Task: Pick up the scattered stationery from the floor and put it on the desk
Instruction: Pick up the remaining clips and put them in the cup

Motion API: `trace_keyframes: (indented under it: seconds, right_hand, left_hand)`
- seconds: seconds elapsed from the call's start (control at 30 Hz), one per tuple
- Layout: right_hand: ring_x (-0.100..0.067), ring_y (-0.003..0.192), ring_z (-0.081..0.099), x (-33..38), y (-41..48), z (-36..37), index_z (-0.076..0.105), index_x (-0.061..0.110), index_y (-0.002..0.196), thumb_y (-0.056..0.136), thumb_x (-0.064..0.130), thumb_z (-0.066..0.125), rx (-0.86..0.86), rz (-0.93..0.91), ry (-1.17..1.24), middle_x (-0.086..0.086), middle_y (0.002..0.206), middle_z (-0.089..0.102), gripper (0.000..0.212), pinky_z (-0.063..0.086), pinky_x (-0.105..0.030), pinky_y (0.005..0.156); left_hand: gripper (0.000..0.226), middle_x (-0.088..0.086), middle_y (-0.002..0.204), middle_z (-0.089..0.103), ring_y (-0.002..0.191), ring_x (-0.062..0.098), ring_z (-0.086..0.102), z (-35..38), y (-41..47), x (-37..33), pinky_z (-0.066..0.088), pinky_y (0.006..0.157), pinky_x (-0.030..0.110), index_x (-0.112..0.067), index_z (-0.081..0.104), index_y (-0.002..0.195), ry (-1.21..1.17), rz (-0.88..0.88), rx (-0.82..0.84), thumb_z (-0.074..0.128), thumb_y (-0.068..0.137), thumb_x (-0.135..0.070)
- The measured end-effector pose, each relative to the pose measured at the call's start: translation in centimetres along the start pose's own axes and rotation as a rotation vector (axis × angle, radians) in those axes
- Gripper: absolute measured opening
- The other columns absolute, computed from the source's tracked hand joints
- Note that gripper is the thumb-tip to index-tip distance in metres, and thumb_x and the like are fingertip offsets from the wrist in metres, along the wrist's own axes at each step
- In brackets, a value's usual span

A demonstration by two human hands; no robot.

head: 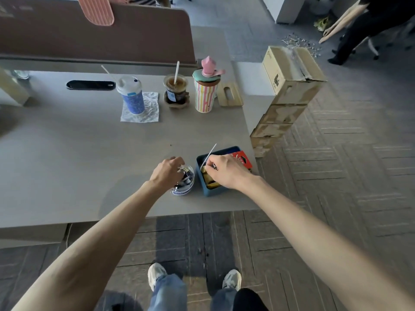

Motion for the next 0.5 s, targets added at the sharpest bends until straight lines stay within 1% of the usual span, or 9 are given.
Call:
trace_keyframes:
  seconds: [0.1,0.17,0.23,0.3,0.4,0.5]
  right_hand:
    - [-0.024,0.077,0.061,0.4,0.6,0.6,0.058,0.018,0.092,0.098,0.032,0.044,0.021,0.000,0.005,-0.004,0.089,0.064,0.021,0.049,-0.035,0.065]
    - [-0.023,0.079,0.060,1.2,1.2,0.9,0.059,0.017,0.097,0.098,0.033,0.045,0.035,-0.005,-0.013,-0.005,0.094,0.065,0.022,0.046,-0.033,0.063]
    - [-0.024,0.079,0.058,2.1,2.0,1.5,0.060,0.017,0.099,0.098,0.033,0.046,0.059,-0.020,-0.039,-0.006,0.096,0.065,0.021,0.041,-0.031,0.063]
    - [-0.025,0.082,0.058,3.1,3.0,2.4,0.059,0.017,0.098,0.098,0.033,0.048,0.089,-0.036,-0.053,-0.007,0.099,0.066,0.020,0.041,-0.032,0.066]
    - [-0.031,0.093,0.060,4.5,4.5,4.0,0.057,0.016,0.100,0.098,0.032,0.046,0.114,-0.070,-0.116,-0.008,0.106,0.066,0.020,0.044,-0.036,0.073]
    - [-0.032,0.098,0.059,5.7,6.0,5.7,0.055,0.014,0.103,0.100,0.030,0.042,0.134,-0.100,-0.207,-0.009,0.112,0.063,0.020,0.040,-0.036,0.073]
  left_hand:
    - [0.030,0.014,0.111,0.060,0.101,0.033,0.057,-1.1,-0.8,0.8,0.047,0.083,0.036,-0.009,0.066,0.110,-0.014,0.034,-0.075,0.069,0.081,-0.013]
    - [0.030,0.014,0.114,0.060,0.106,0.033,0.055,-1.8,-1.7,1.7,0.047,0.088,0.039,-0.009,0.066,0.110,-0.022,0.034,-0.095,0.067,0.080,-0.011]
    - [0.030,0.013,0.116,0.059,0.107,0.033,0.055,-2.4,-2.7,2.5,0.047,0.089,0.037,-0.010,0.065,0.112,-0.026,0.023,-0.102,0.064,0.082,-0.010]
    - [0.031,0.012,0.118,0.059,0.105,0.031,0.057,-2.8,-3.8,3.4,0.046,0.088,0.035,-0.010,0.063,0.116,-0.025,0.009,-0.093,0.062,0.084,-0.012]
    - [0.034,0.010,0.120,0.058,0.098,0.029,0.059,-3.3,-5.4,4.9,0.045,0.083,0.032,-0.011,0.060,0.120,-0.042,-0.021,-0.083,0.061,0.086,-0.015]
    - [0.034,0.007,0.119,0.058,0.092,0.026,0.060,-3.9,-7.0,6.3,0.045,0.078,0.030,-0.013,0.059,0.121,-0.061,-0.057,-0.110,0.059,0.087,-0.017]
Point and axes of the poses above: each hand's wrist, its own y-axis towards the middle knuckle, its own z-axis out of the palm, x = y × z, the point moved 6 cm from there along y, towards the middle knuckle
